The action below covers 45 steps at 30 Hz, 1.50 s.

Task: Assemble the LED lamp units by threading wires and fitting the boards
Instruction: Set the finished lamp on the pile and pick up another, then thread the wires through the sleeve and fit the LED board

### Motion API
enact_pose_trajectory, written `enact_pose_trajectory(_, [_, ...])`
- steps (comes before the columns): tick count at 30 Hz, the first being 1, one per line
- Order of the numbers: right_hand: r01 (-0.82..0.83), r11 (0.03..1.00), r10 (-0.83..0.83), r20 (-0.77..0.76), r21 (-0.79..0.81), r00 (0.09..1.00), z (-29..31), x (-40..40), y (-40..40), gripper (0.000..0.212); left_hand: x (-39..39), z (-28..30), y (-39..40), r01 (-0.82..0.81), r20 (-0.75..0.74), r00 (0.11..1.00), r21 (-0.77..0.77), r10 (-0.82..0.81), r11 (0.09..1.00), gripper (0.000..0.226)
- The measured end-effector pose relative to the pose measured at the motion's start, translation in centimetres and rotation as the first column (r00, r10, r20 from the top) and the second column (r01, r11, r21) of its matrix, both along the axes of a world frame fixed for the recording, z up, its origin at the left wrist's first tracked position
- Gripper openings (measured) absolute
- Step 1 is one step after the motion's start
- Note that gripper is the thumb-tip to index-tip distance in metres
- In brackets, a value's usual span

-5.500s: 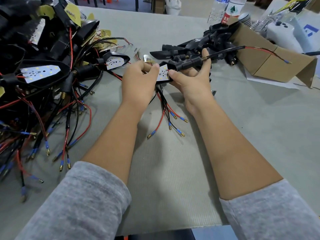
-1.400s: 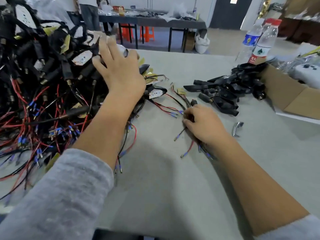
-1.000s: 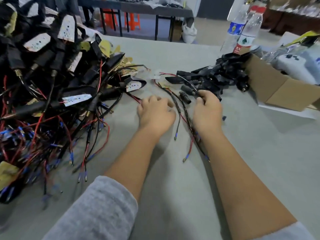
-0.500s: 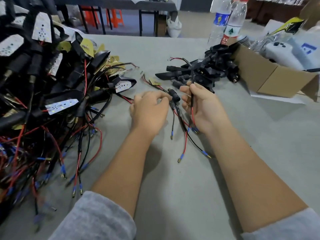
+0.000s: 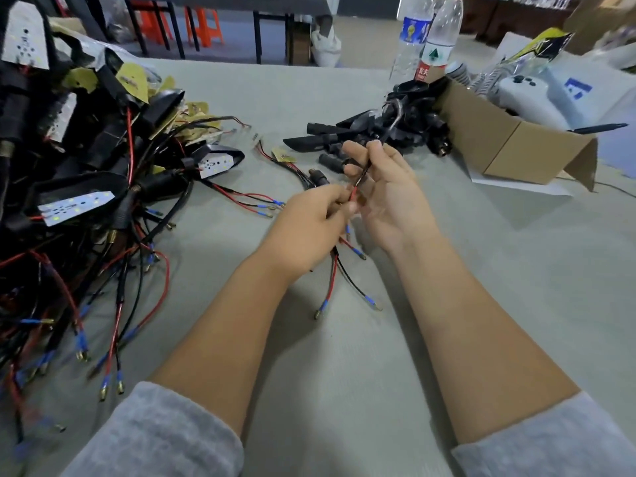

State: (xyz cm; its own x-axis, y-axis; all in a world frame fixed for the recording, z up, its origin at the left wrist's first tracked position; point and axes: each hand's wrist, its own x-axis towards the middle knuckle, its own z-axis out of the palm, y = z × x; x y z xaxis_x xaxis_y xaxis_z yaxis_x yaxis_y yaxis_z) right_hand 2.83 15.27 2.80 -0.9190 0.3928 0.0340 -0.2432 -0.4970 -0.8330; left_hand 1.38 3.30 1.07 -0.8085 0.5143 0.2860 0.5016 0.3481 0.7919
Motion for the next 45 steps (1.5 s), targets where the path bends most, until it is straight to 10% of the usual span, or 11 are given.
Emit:
enact_pose_trajectory(8, [0.218,0.974,-0.220,-0.036,-0.055,0.975,0.6,0.4,1.8,0.021,-1.7,-0.1,-2.4,-0.135,-0.040,0.989,0.099,0.140,0.986,0.020])
enact_pose_trajectory(21, [0.546,0.781,-0.542,-0.105,0.304,0.834,0.2,0.8,2.9,0.031,-1.8,-0.5,-2.5,-0.261,-0.058,0.964,0.005,0.261,0.965,0.026])
enact_pose_trajectory(27, [0.230,0.726,-0.398,0.123,0.648,0.909,-0.9,0.1,3.3,0.019,-2.2,-0.6,-2.5,-0.367,-0.078,0.928,-0.033,0.364,0.929,0.023])
enact_pose_trajectory(33, [0.026,0.791,-0.173,0.183,0.611,0.968,-1.5,-0.5,1.0,0.039,-2.6,-0.5,-2.8,-0.451,-0.002,0.892,0.017,0.451,0.892,0.024])
enact_pose_trajectory(41, [0.064,0.332,-0.254,0.024,0.941,0.967,-2.3,-0.3,-0.4,0.053,-1.3,0.5,-2.1,-0.257,-0.095,0.957,0.171,0.276,0.951,0.018])
enact_pose_trajectory(45, [0.138,0.647,-0.240,0.029,0.750,0.970,-1.5,-0.1,-0.5,0.033,-1.2,0.2,-1.7,-0.130,-0.167,0.975,0.113,0.148,0.985,0.018])
